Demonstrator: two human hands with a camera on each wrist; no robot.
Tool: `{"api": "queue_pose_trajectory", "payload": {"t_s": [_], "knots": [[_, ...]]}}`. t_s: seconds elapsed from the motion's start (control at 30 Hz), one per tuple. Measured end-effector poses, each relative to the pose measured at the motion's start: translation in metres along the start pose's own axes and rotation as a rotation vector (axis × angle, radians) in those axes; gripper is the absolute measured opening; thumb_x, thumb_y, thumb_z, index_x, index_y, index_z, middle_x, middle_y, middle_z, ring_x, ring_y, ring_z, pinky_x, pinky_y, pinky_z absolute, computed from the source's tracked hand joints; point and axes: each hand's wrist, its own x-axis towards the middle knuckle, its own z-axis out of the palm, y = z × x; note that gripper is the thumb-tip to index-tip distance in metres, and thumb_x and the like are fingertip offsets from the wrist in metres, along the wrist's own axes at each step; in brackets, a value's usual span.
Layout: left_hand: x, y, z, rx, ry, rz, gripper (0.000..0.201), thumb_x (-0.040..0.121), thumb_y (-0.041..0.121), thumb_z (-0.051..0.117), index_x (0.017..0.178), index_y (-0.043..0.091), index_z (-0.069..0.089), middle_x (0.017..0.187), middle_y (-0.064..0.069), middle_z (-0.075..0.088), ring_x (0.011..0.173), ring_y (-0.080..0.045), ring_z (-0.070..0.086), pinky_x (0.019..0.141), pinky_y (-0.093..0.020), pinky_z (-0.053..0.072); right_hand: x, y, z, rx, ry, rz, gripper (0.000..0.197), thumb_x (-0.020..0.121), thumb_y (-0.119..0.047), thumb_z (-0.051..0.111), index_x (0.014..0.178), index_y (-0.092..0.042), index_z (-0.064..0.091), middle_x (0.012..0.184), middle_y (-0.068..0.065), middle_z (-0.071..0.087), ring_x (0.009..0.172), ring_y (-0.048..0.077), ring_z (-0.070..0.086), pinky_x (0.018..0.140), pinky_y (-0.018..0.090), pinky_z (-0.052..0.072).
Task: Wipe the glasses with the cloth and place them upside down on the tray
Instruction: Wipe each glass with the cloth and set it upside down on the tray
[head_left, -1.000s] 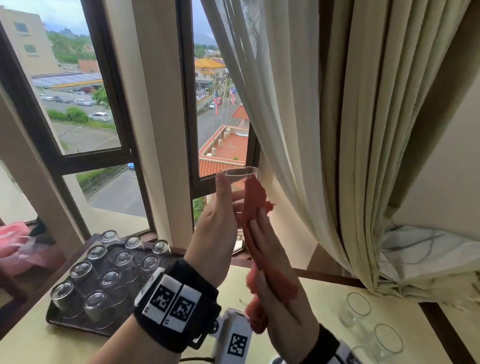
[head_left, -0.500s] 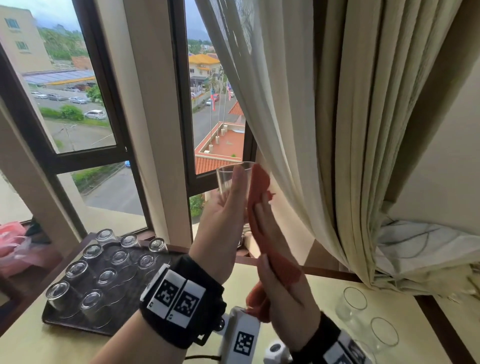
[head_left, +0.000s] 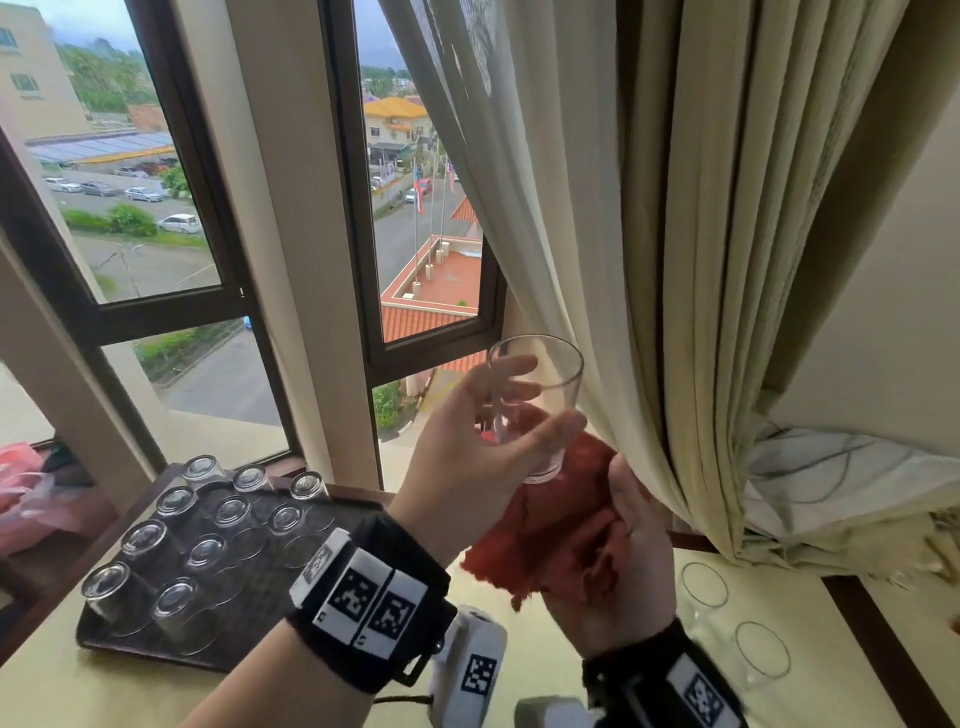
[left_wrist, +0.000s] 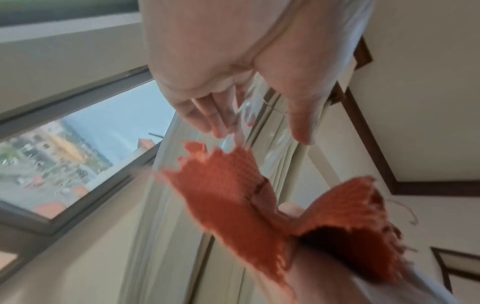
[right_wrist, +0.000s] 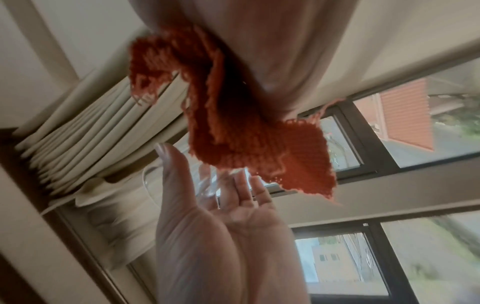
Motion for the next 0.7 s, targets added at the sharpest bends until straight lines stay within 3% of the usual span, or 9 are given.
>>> {"api": "queue_pose_trajectory", "payload": {"t_s": [0.1,0.2,0.27,0.33,0.4,0.43,0.57,0.7], "knots": [[-0.007,0.002,-0.003,0.165,0.011,0.078,0.067,0.068,0.066,0.083,0.126,0.042,0.06,0.118,0.026,0.072,0.112,0.006,0.065,0.089,-0.018,0.05,0.006,-0.012,0.004,-0.033,0.02,-0.055,0.058,0.112,-0.049,0.033,0.15,-0.01,0.054,0.146,0.025,0.06,0.135,0.045,0.058,0.104,0.063,0.051],[-0.014,0.001,-0.012,0.219,0.062,0.14,0.067,0.063,0.063,0.094,0.118,0.043,0.062,0.114,0.024,0.069,0.107,-0.001,0.066,0.084,-0.021,0.057,0.01,-0.023,0.007,-0.119,0.053,-0.131,0.055,0.111,-0.05,0.032,0.149,-0.02,0.056,0.143,0.02,0.064,0.132,0.043,0.062,0.107,0.064,0.049],[-0.018,0.001,-0.02,0.219,0.072,0.177,0.072,0.062,0.053,0.098,0.122,0.043,0.06,0.108,0.021,0.069,0.101,-0.008,0.069,0.078,-0.021,0.059,0.011,-0.029,0.01,-0.208,0.078,-0.153,0.054,0.108,-0.052,0.035,0.146,-0.023,0.06,0.139,0.02,0.067,0.127,0.043,0.065,0.106,0.063,0.05],[-0.022,0.003,-0.027,0.233,0.04,0.195,0.08,0.064,0.047,0.101,0.129,0.044,0.057,0.105,0.018,0.071,0.1,-0.012,0.07,0.077,-0.022,0.06,0.013,-0.034,0.019,-0.315,0.104,-0.158,0.057,0.097,-0.058,0.053,0.137,-0.02,0.067,0.131,0.022,0.071,0.119,0.042,0.07,0.104,0.062,0.053],[-0.023,0.001,-0.032,0.266,0.005,0.246,0.074,0.066,0.046,0.1,0.128,0.038,0.059,0.107,0.018,0.072,0.101,-0.013,0.071,0.076,-0.024,0.062,0.016,-0.036,0.025,-0.427,0.158,-0.198,0.079,0.071,-0.066,0.081,0.128,-0.013,0.07,0.124,0.025,0.073,0.113,0.042,0.072,0.101,0.059,0.055],[-0.024,0.0,-0.033,0.276,0.002,0.278,0.072,0.068,0.047,0.099,0.126,0.034,0.06,0.109,0.018,0.072,0.102,-0.014,0.071,0.076,-0.024,0.062,0.019,-0.036,0.028,-0.473,0.172,-0.225,0.083,0.067,-0.065,0.084,0.128,-0.01,0.07,0.123,0.026,0.073,0.112,0.042,0.072,0.101,0.056,0.055],[-0.025,-0.014,-0.033,0.237,0.092,0.435,0.07,0.07,0.05,0.095,0.126,0.032,0.055,0.115,0.018,0.074,0.104,-0.011,0.074,0.081,-0.017,0.058,0.03,-0.035,0.04,-0.581,0.192,-0.209,0.063,0.083,-0.056,0.065,0.125,-0.009,0.069,0.112,0.018,0.078,0.107,0.04,0.075,0.104,0.058,0.054],[-0.026,-0.032,-0.026,0.168,0.247,0.41,0.069,0.076,0.053,0.091,0.126,0.039,0.046,0.115,0.013,0.072,0.104,-0.01,0.074,0.082,-0.021,0.06,0.031,-0.027,0.043,-0.62,0.177,-0.082,0.046,0.1,-0.055,0.055,0.113,-0.014,0.072,0.099,0.009,0.082,0.093,0.031,0.08,0.095,0.048,0.06]]}}
